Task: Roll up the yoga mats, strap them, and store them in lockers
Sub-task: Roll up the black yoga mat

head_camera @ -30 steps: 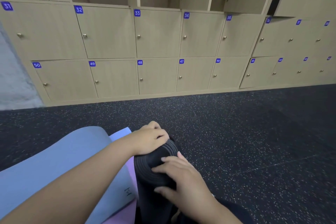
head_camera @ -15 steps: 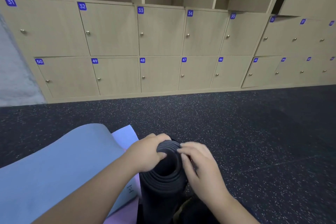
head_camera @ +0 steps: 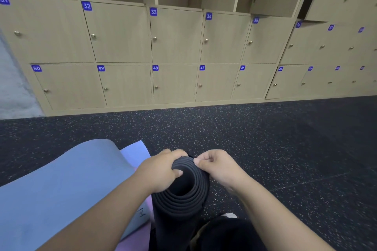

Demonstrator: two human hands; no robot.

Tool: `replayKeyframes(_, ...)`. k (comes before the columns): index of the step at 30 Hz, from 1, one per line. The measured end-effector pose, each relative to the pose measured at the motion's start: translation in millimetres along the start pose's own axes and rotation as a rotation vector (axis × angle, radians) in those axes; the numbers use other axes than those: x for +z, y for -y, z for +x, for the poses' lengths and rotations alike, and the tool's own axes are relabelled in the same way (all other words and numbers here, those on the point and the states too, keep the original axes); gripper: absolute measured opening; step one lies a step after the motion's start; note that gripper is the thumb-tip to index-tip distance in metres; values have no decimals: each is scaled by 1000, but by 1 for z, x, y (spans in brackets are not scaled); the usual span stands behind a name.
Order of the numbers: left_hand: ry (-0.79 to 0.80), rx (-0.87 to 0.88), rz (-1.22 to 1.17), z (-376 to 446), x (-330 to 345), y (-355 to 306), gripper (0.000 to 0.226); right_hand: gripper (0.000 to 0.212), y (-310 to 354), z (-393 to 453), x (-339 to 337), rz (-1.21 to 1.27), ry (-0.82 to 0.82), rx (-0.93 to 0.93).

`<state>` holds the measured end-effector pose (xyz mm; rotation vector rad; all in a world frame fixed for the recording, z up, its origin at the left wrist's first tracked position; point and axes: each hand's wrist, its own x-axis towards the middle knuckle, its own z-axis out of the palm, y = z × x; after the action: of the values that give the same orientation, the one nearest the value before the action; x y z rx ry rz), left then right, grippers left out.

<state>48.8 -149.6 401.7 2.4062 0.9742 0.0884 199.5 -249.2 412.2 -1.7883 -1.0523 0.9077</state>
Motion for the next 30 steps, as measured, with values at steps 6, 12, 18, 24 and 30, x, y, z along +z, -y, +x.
replayKeyframes(6,19,1,-6,-1,-2,2,33,36,5,3,-1,-44,-5,-2)
replayKeyframes(12,13,-1,26,-4,-2,0,32,13,0,9,-4,-636,-243,-191)
replayKeyframes(18,2,-5,-22,-10,0,2,28,22,-33,11,-13,-622,-187,-12)
replayKeyframes(24,-60,-50,-23,-3,4,0,24,25,-52,-21,5,-440,-122,21)
replayKeyframes(30,-94,-89,-10,7,4,-1,26,26,-68,-58,13,-347,-325,-272)
